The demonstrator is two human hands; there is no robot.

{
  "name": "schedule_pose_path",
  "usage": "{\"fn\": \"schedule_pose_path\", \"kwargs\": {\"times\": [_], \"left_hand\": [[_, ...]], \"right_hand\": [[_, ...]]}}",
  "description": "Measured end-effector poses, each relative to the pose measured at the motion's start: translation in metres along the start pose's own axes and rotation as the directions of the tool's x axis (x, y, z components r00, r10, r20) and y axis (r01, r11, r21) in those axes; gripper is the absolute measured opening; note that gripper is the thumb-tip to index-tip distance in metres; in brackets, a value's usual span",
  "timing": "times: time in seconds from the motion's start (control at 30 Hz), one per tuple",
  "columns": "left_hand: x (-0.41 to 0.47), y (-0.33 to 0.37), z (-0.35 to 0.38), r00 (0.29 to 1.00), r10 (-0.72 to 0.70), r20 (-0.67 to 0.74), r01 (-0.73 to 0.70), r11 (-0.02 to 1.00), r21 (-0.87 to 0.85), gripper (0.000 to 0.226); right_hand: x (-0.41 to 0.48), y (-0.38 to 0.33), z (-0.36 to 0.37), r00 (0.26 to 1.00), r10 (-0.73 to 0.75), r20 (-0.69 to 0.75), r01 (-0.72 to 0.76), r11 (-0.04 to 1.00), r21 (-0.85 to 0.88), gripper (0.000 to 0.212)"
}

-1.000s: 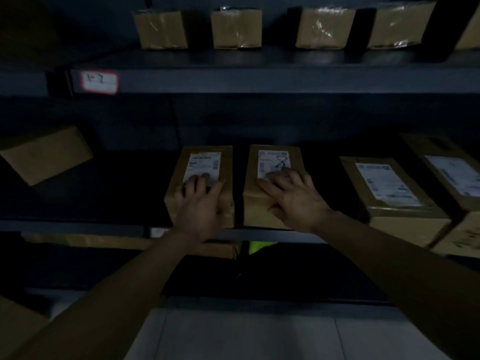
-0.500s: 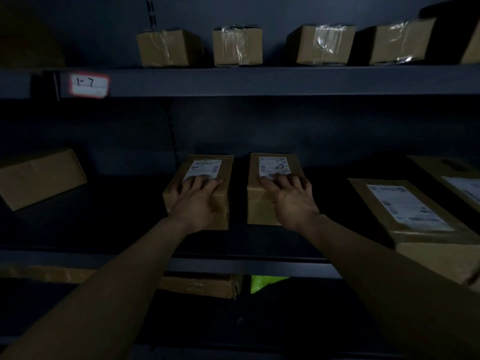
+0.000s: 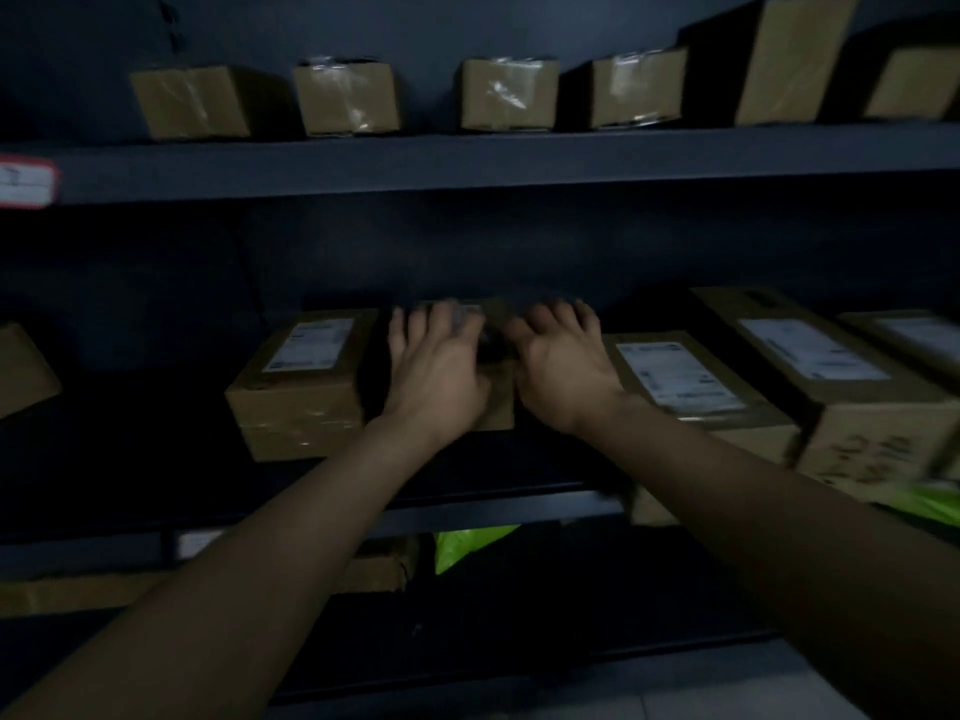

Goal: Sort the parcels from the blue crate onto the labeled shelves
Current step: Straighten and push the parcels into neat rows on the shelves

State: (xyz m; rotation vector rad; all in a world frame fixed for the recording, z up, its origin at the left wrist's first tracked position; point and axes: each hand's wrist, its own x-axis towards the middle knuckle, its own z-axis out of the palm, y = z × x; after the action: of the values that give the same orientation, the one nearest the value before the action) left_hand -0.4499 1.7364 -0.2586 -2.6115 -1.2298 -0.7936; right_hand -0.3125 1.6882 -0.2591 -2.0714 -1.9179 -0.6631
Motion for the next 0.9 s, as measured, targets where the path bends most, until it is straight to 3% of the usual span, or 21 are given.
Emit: {"fn": "schedule_pose_path", "kwargs": {"times": [0.17,0.23,0.4,0.5,0.63,0.9], "left_hand": [[-0.001,0.103,0.005,0.970,0.241,-0.042,-0.244,0.959,-0.143,0.039],[-0.006,0.131,0.009,0.954,0.299,0.033,-0.289,0.942,-0.172,0.042],[-0.013,0.164,0.025,0.884,0.394,0.253,-0.385,0.919,-0.086,0.068],[-0.011,0.176,0.036,0.878,0.343,0.334,-0.341,0.938,-0.067,0.079],[-0.004,0.191,0.045,0.898,0.231,0.373,-0.233,0.972,-0.041,0.077],[0.018,0.197,0.060,0.929,0.001,0.369,-0.026,0.998,0.061,0.076]], "right_hand": [[-0.053,0.079,-0.040,0.980,0.188,-0.069,-0.187,0.982,0.024,0.047],[-0.079,0.110,-0.053,0.975,0.221,-0.040,-0.220,0.975,0.023,0.054],[-0.127,0.176,-0.064,0.925,0.239,0.294,-0.249,0.969,-0.006,0.082],[-0.142,0.207,-0.051,0.890,0.279,0.361,-0.278,0.959,-0.055,0.096],[-0.144,0.242,-0.029,0.880,0.279,0.386,-0.277,0.959,-0.060,0.097],[-0.109,0.279,-0.003,0.908,0.120,0.402,-0.143,0.989,0.027,0.092]]}}
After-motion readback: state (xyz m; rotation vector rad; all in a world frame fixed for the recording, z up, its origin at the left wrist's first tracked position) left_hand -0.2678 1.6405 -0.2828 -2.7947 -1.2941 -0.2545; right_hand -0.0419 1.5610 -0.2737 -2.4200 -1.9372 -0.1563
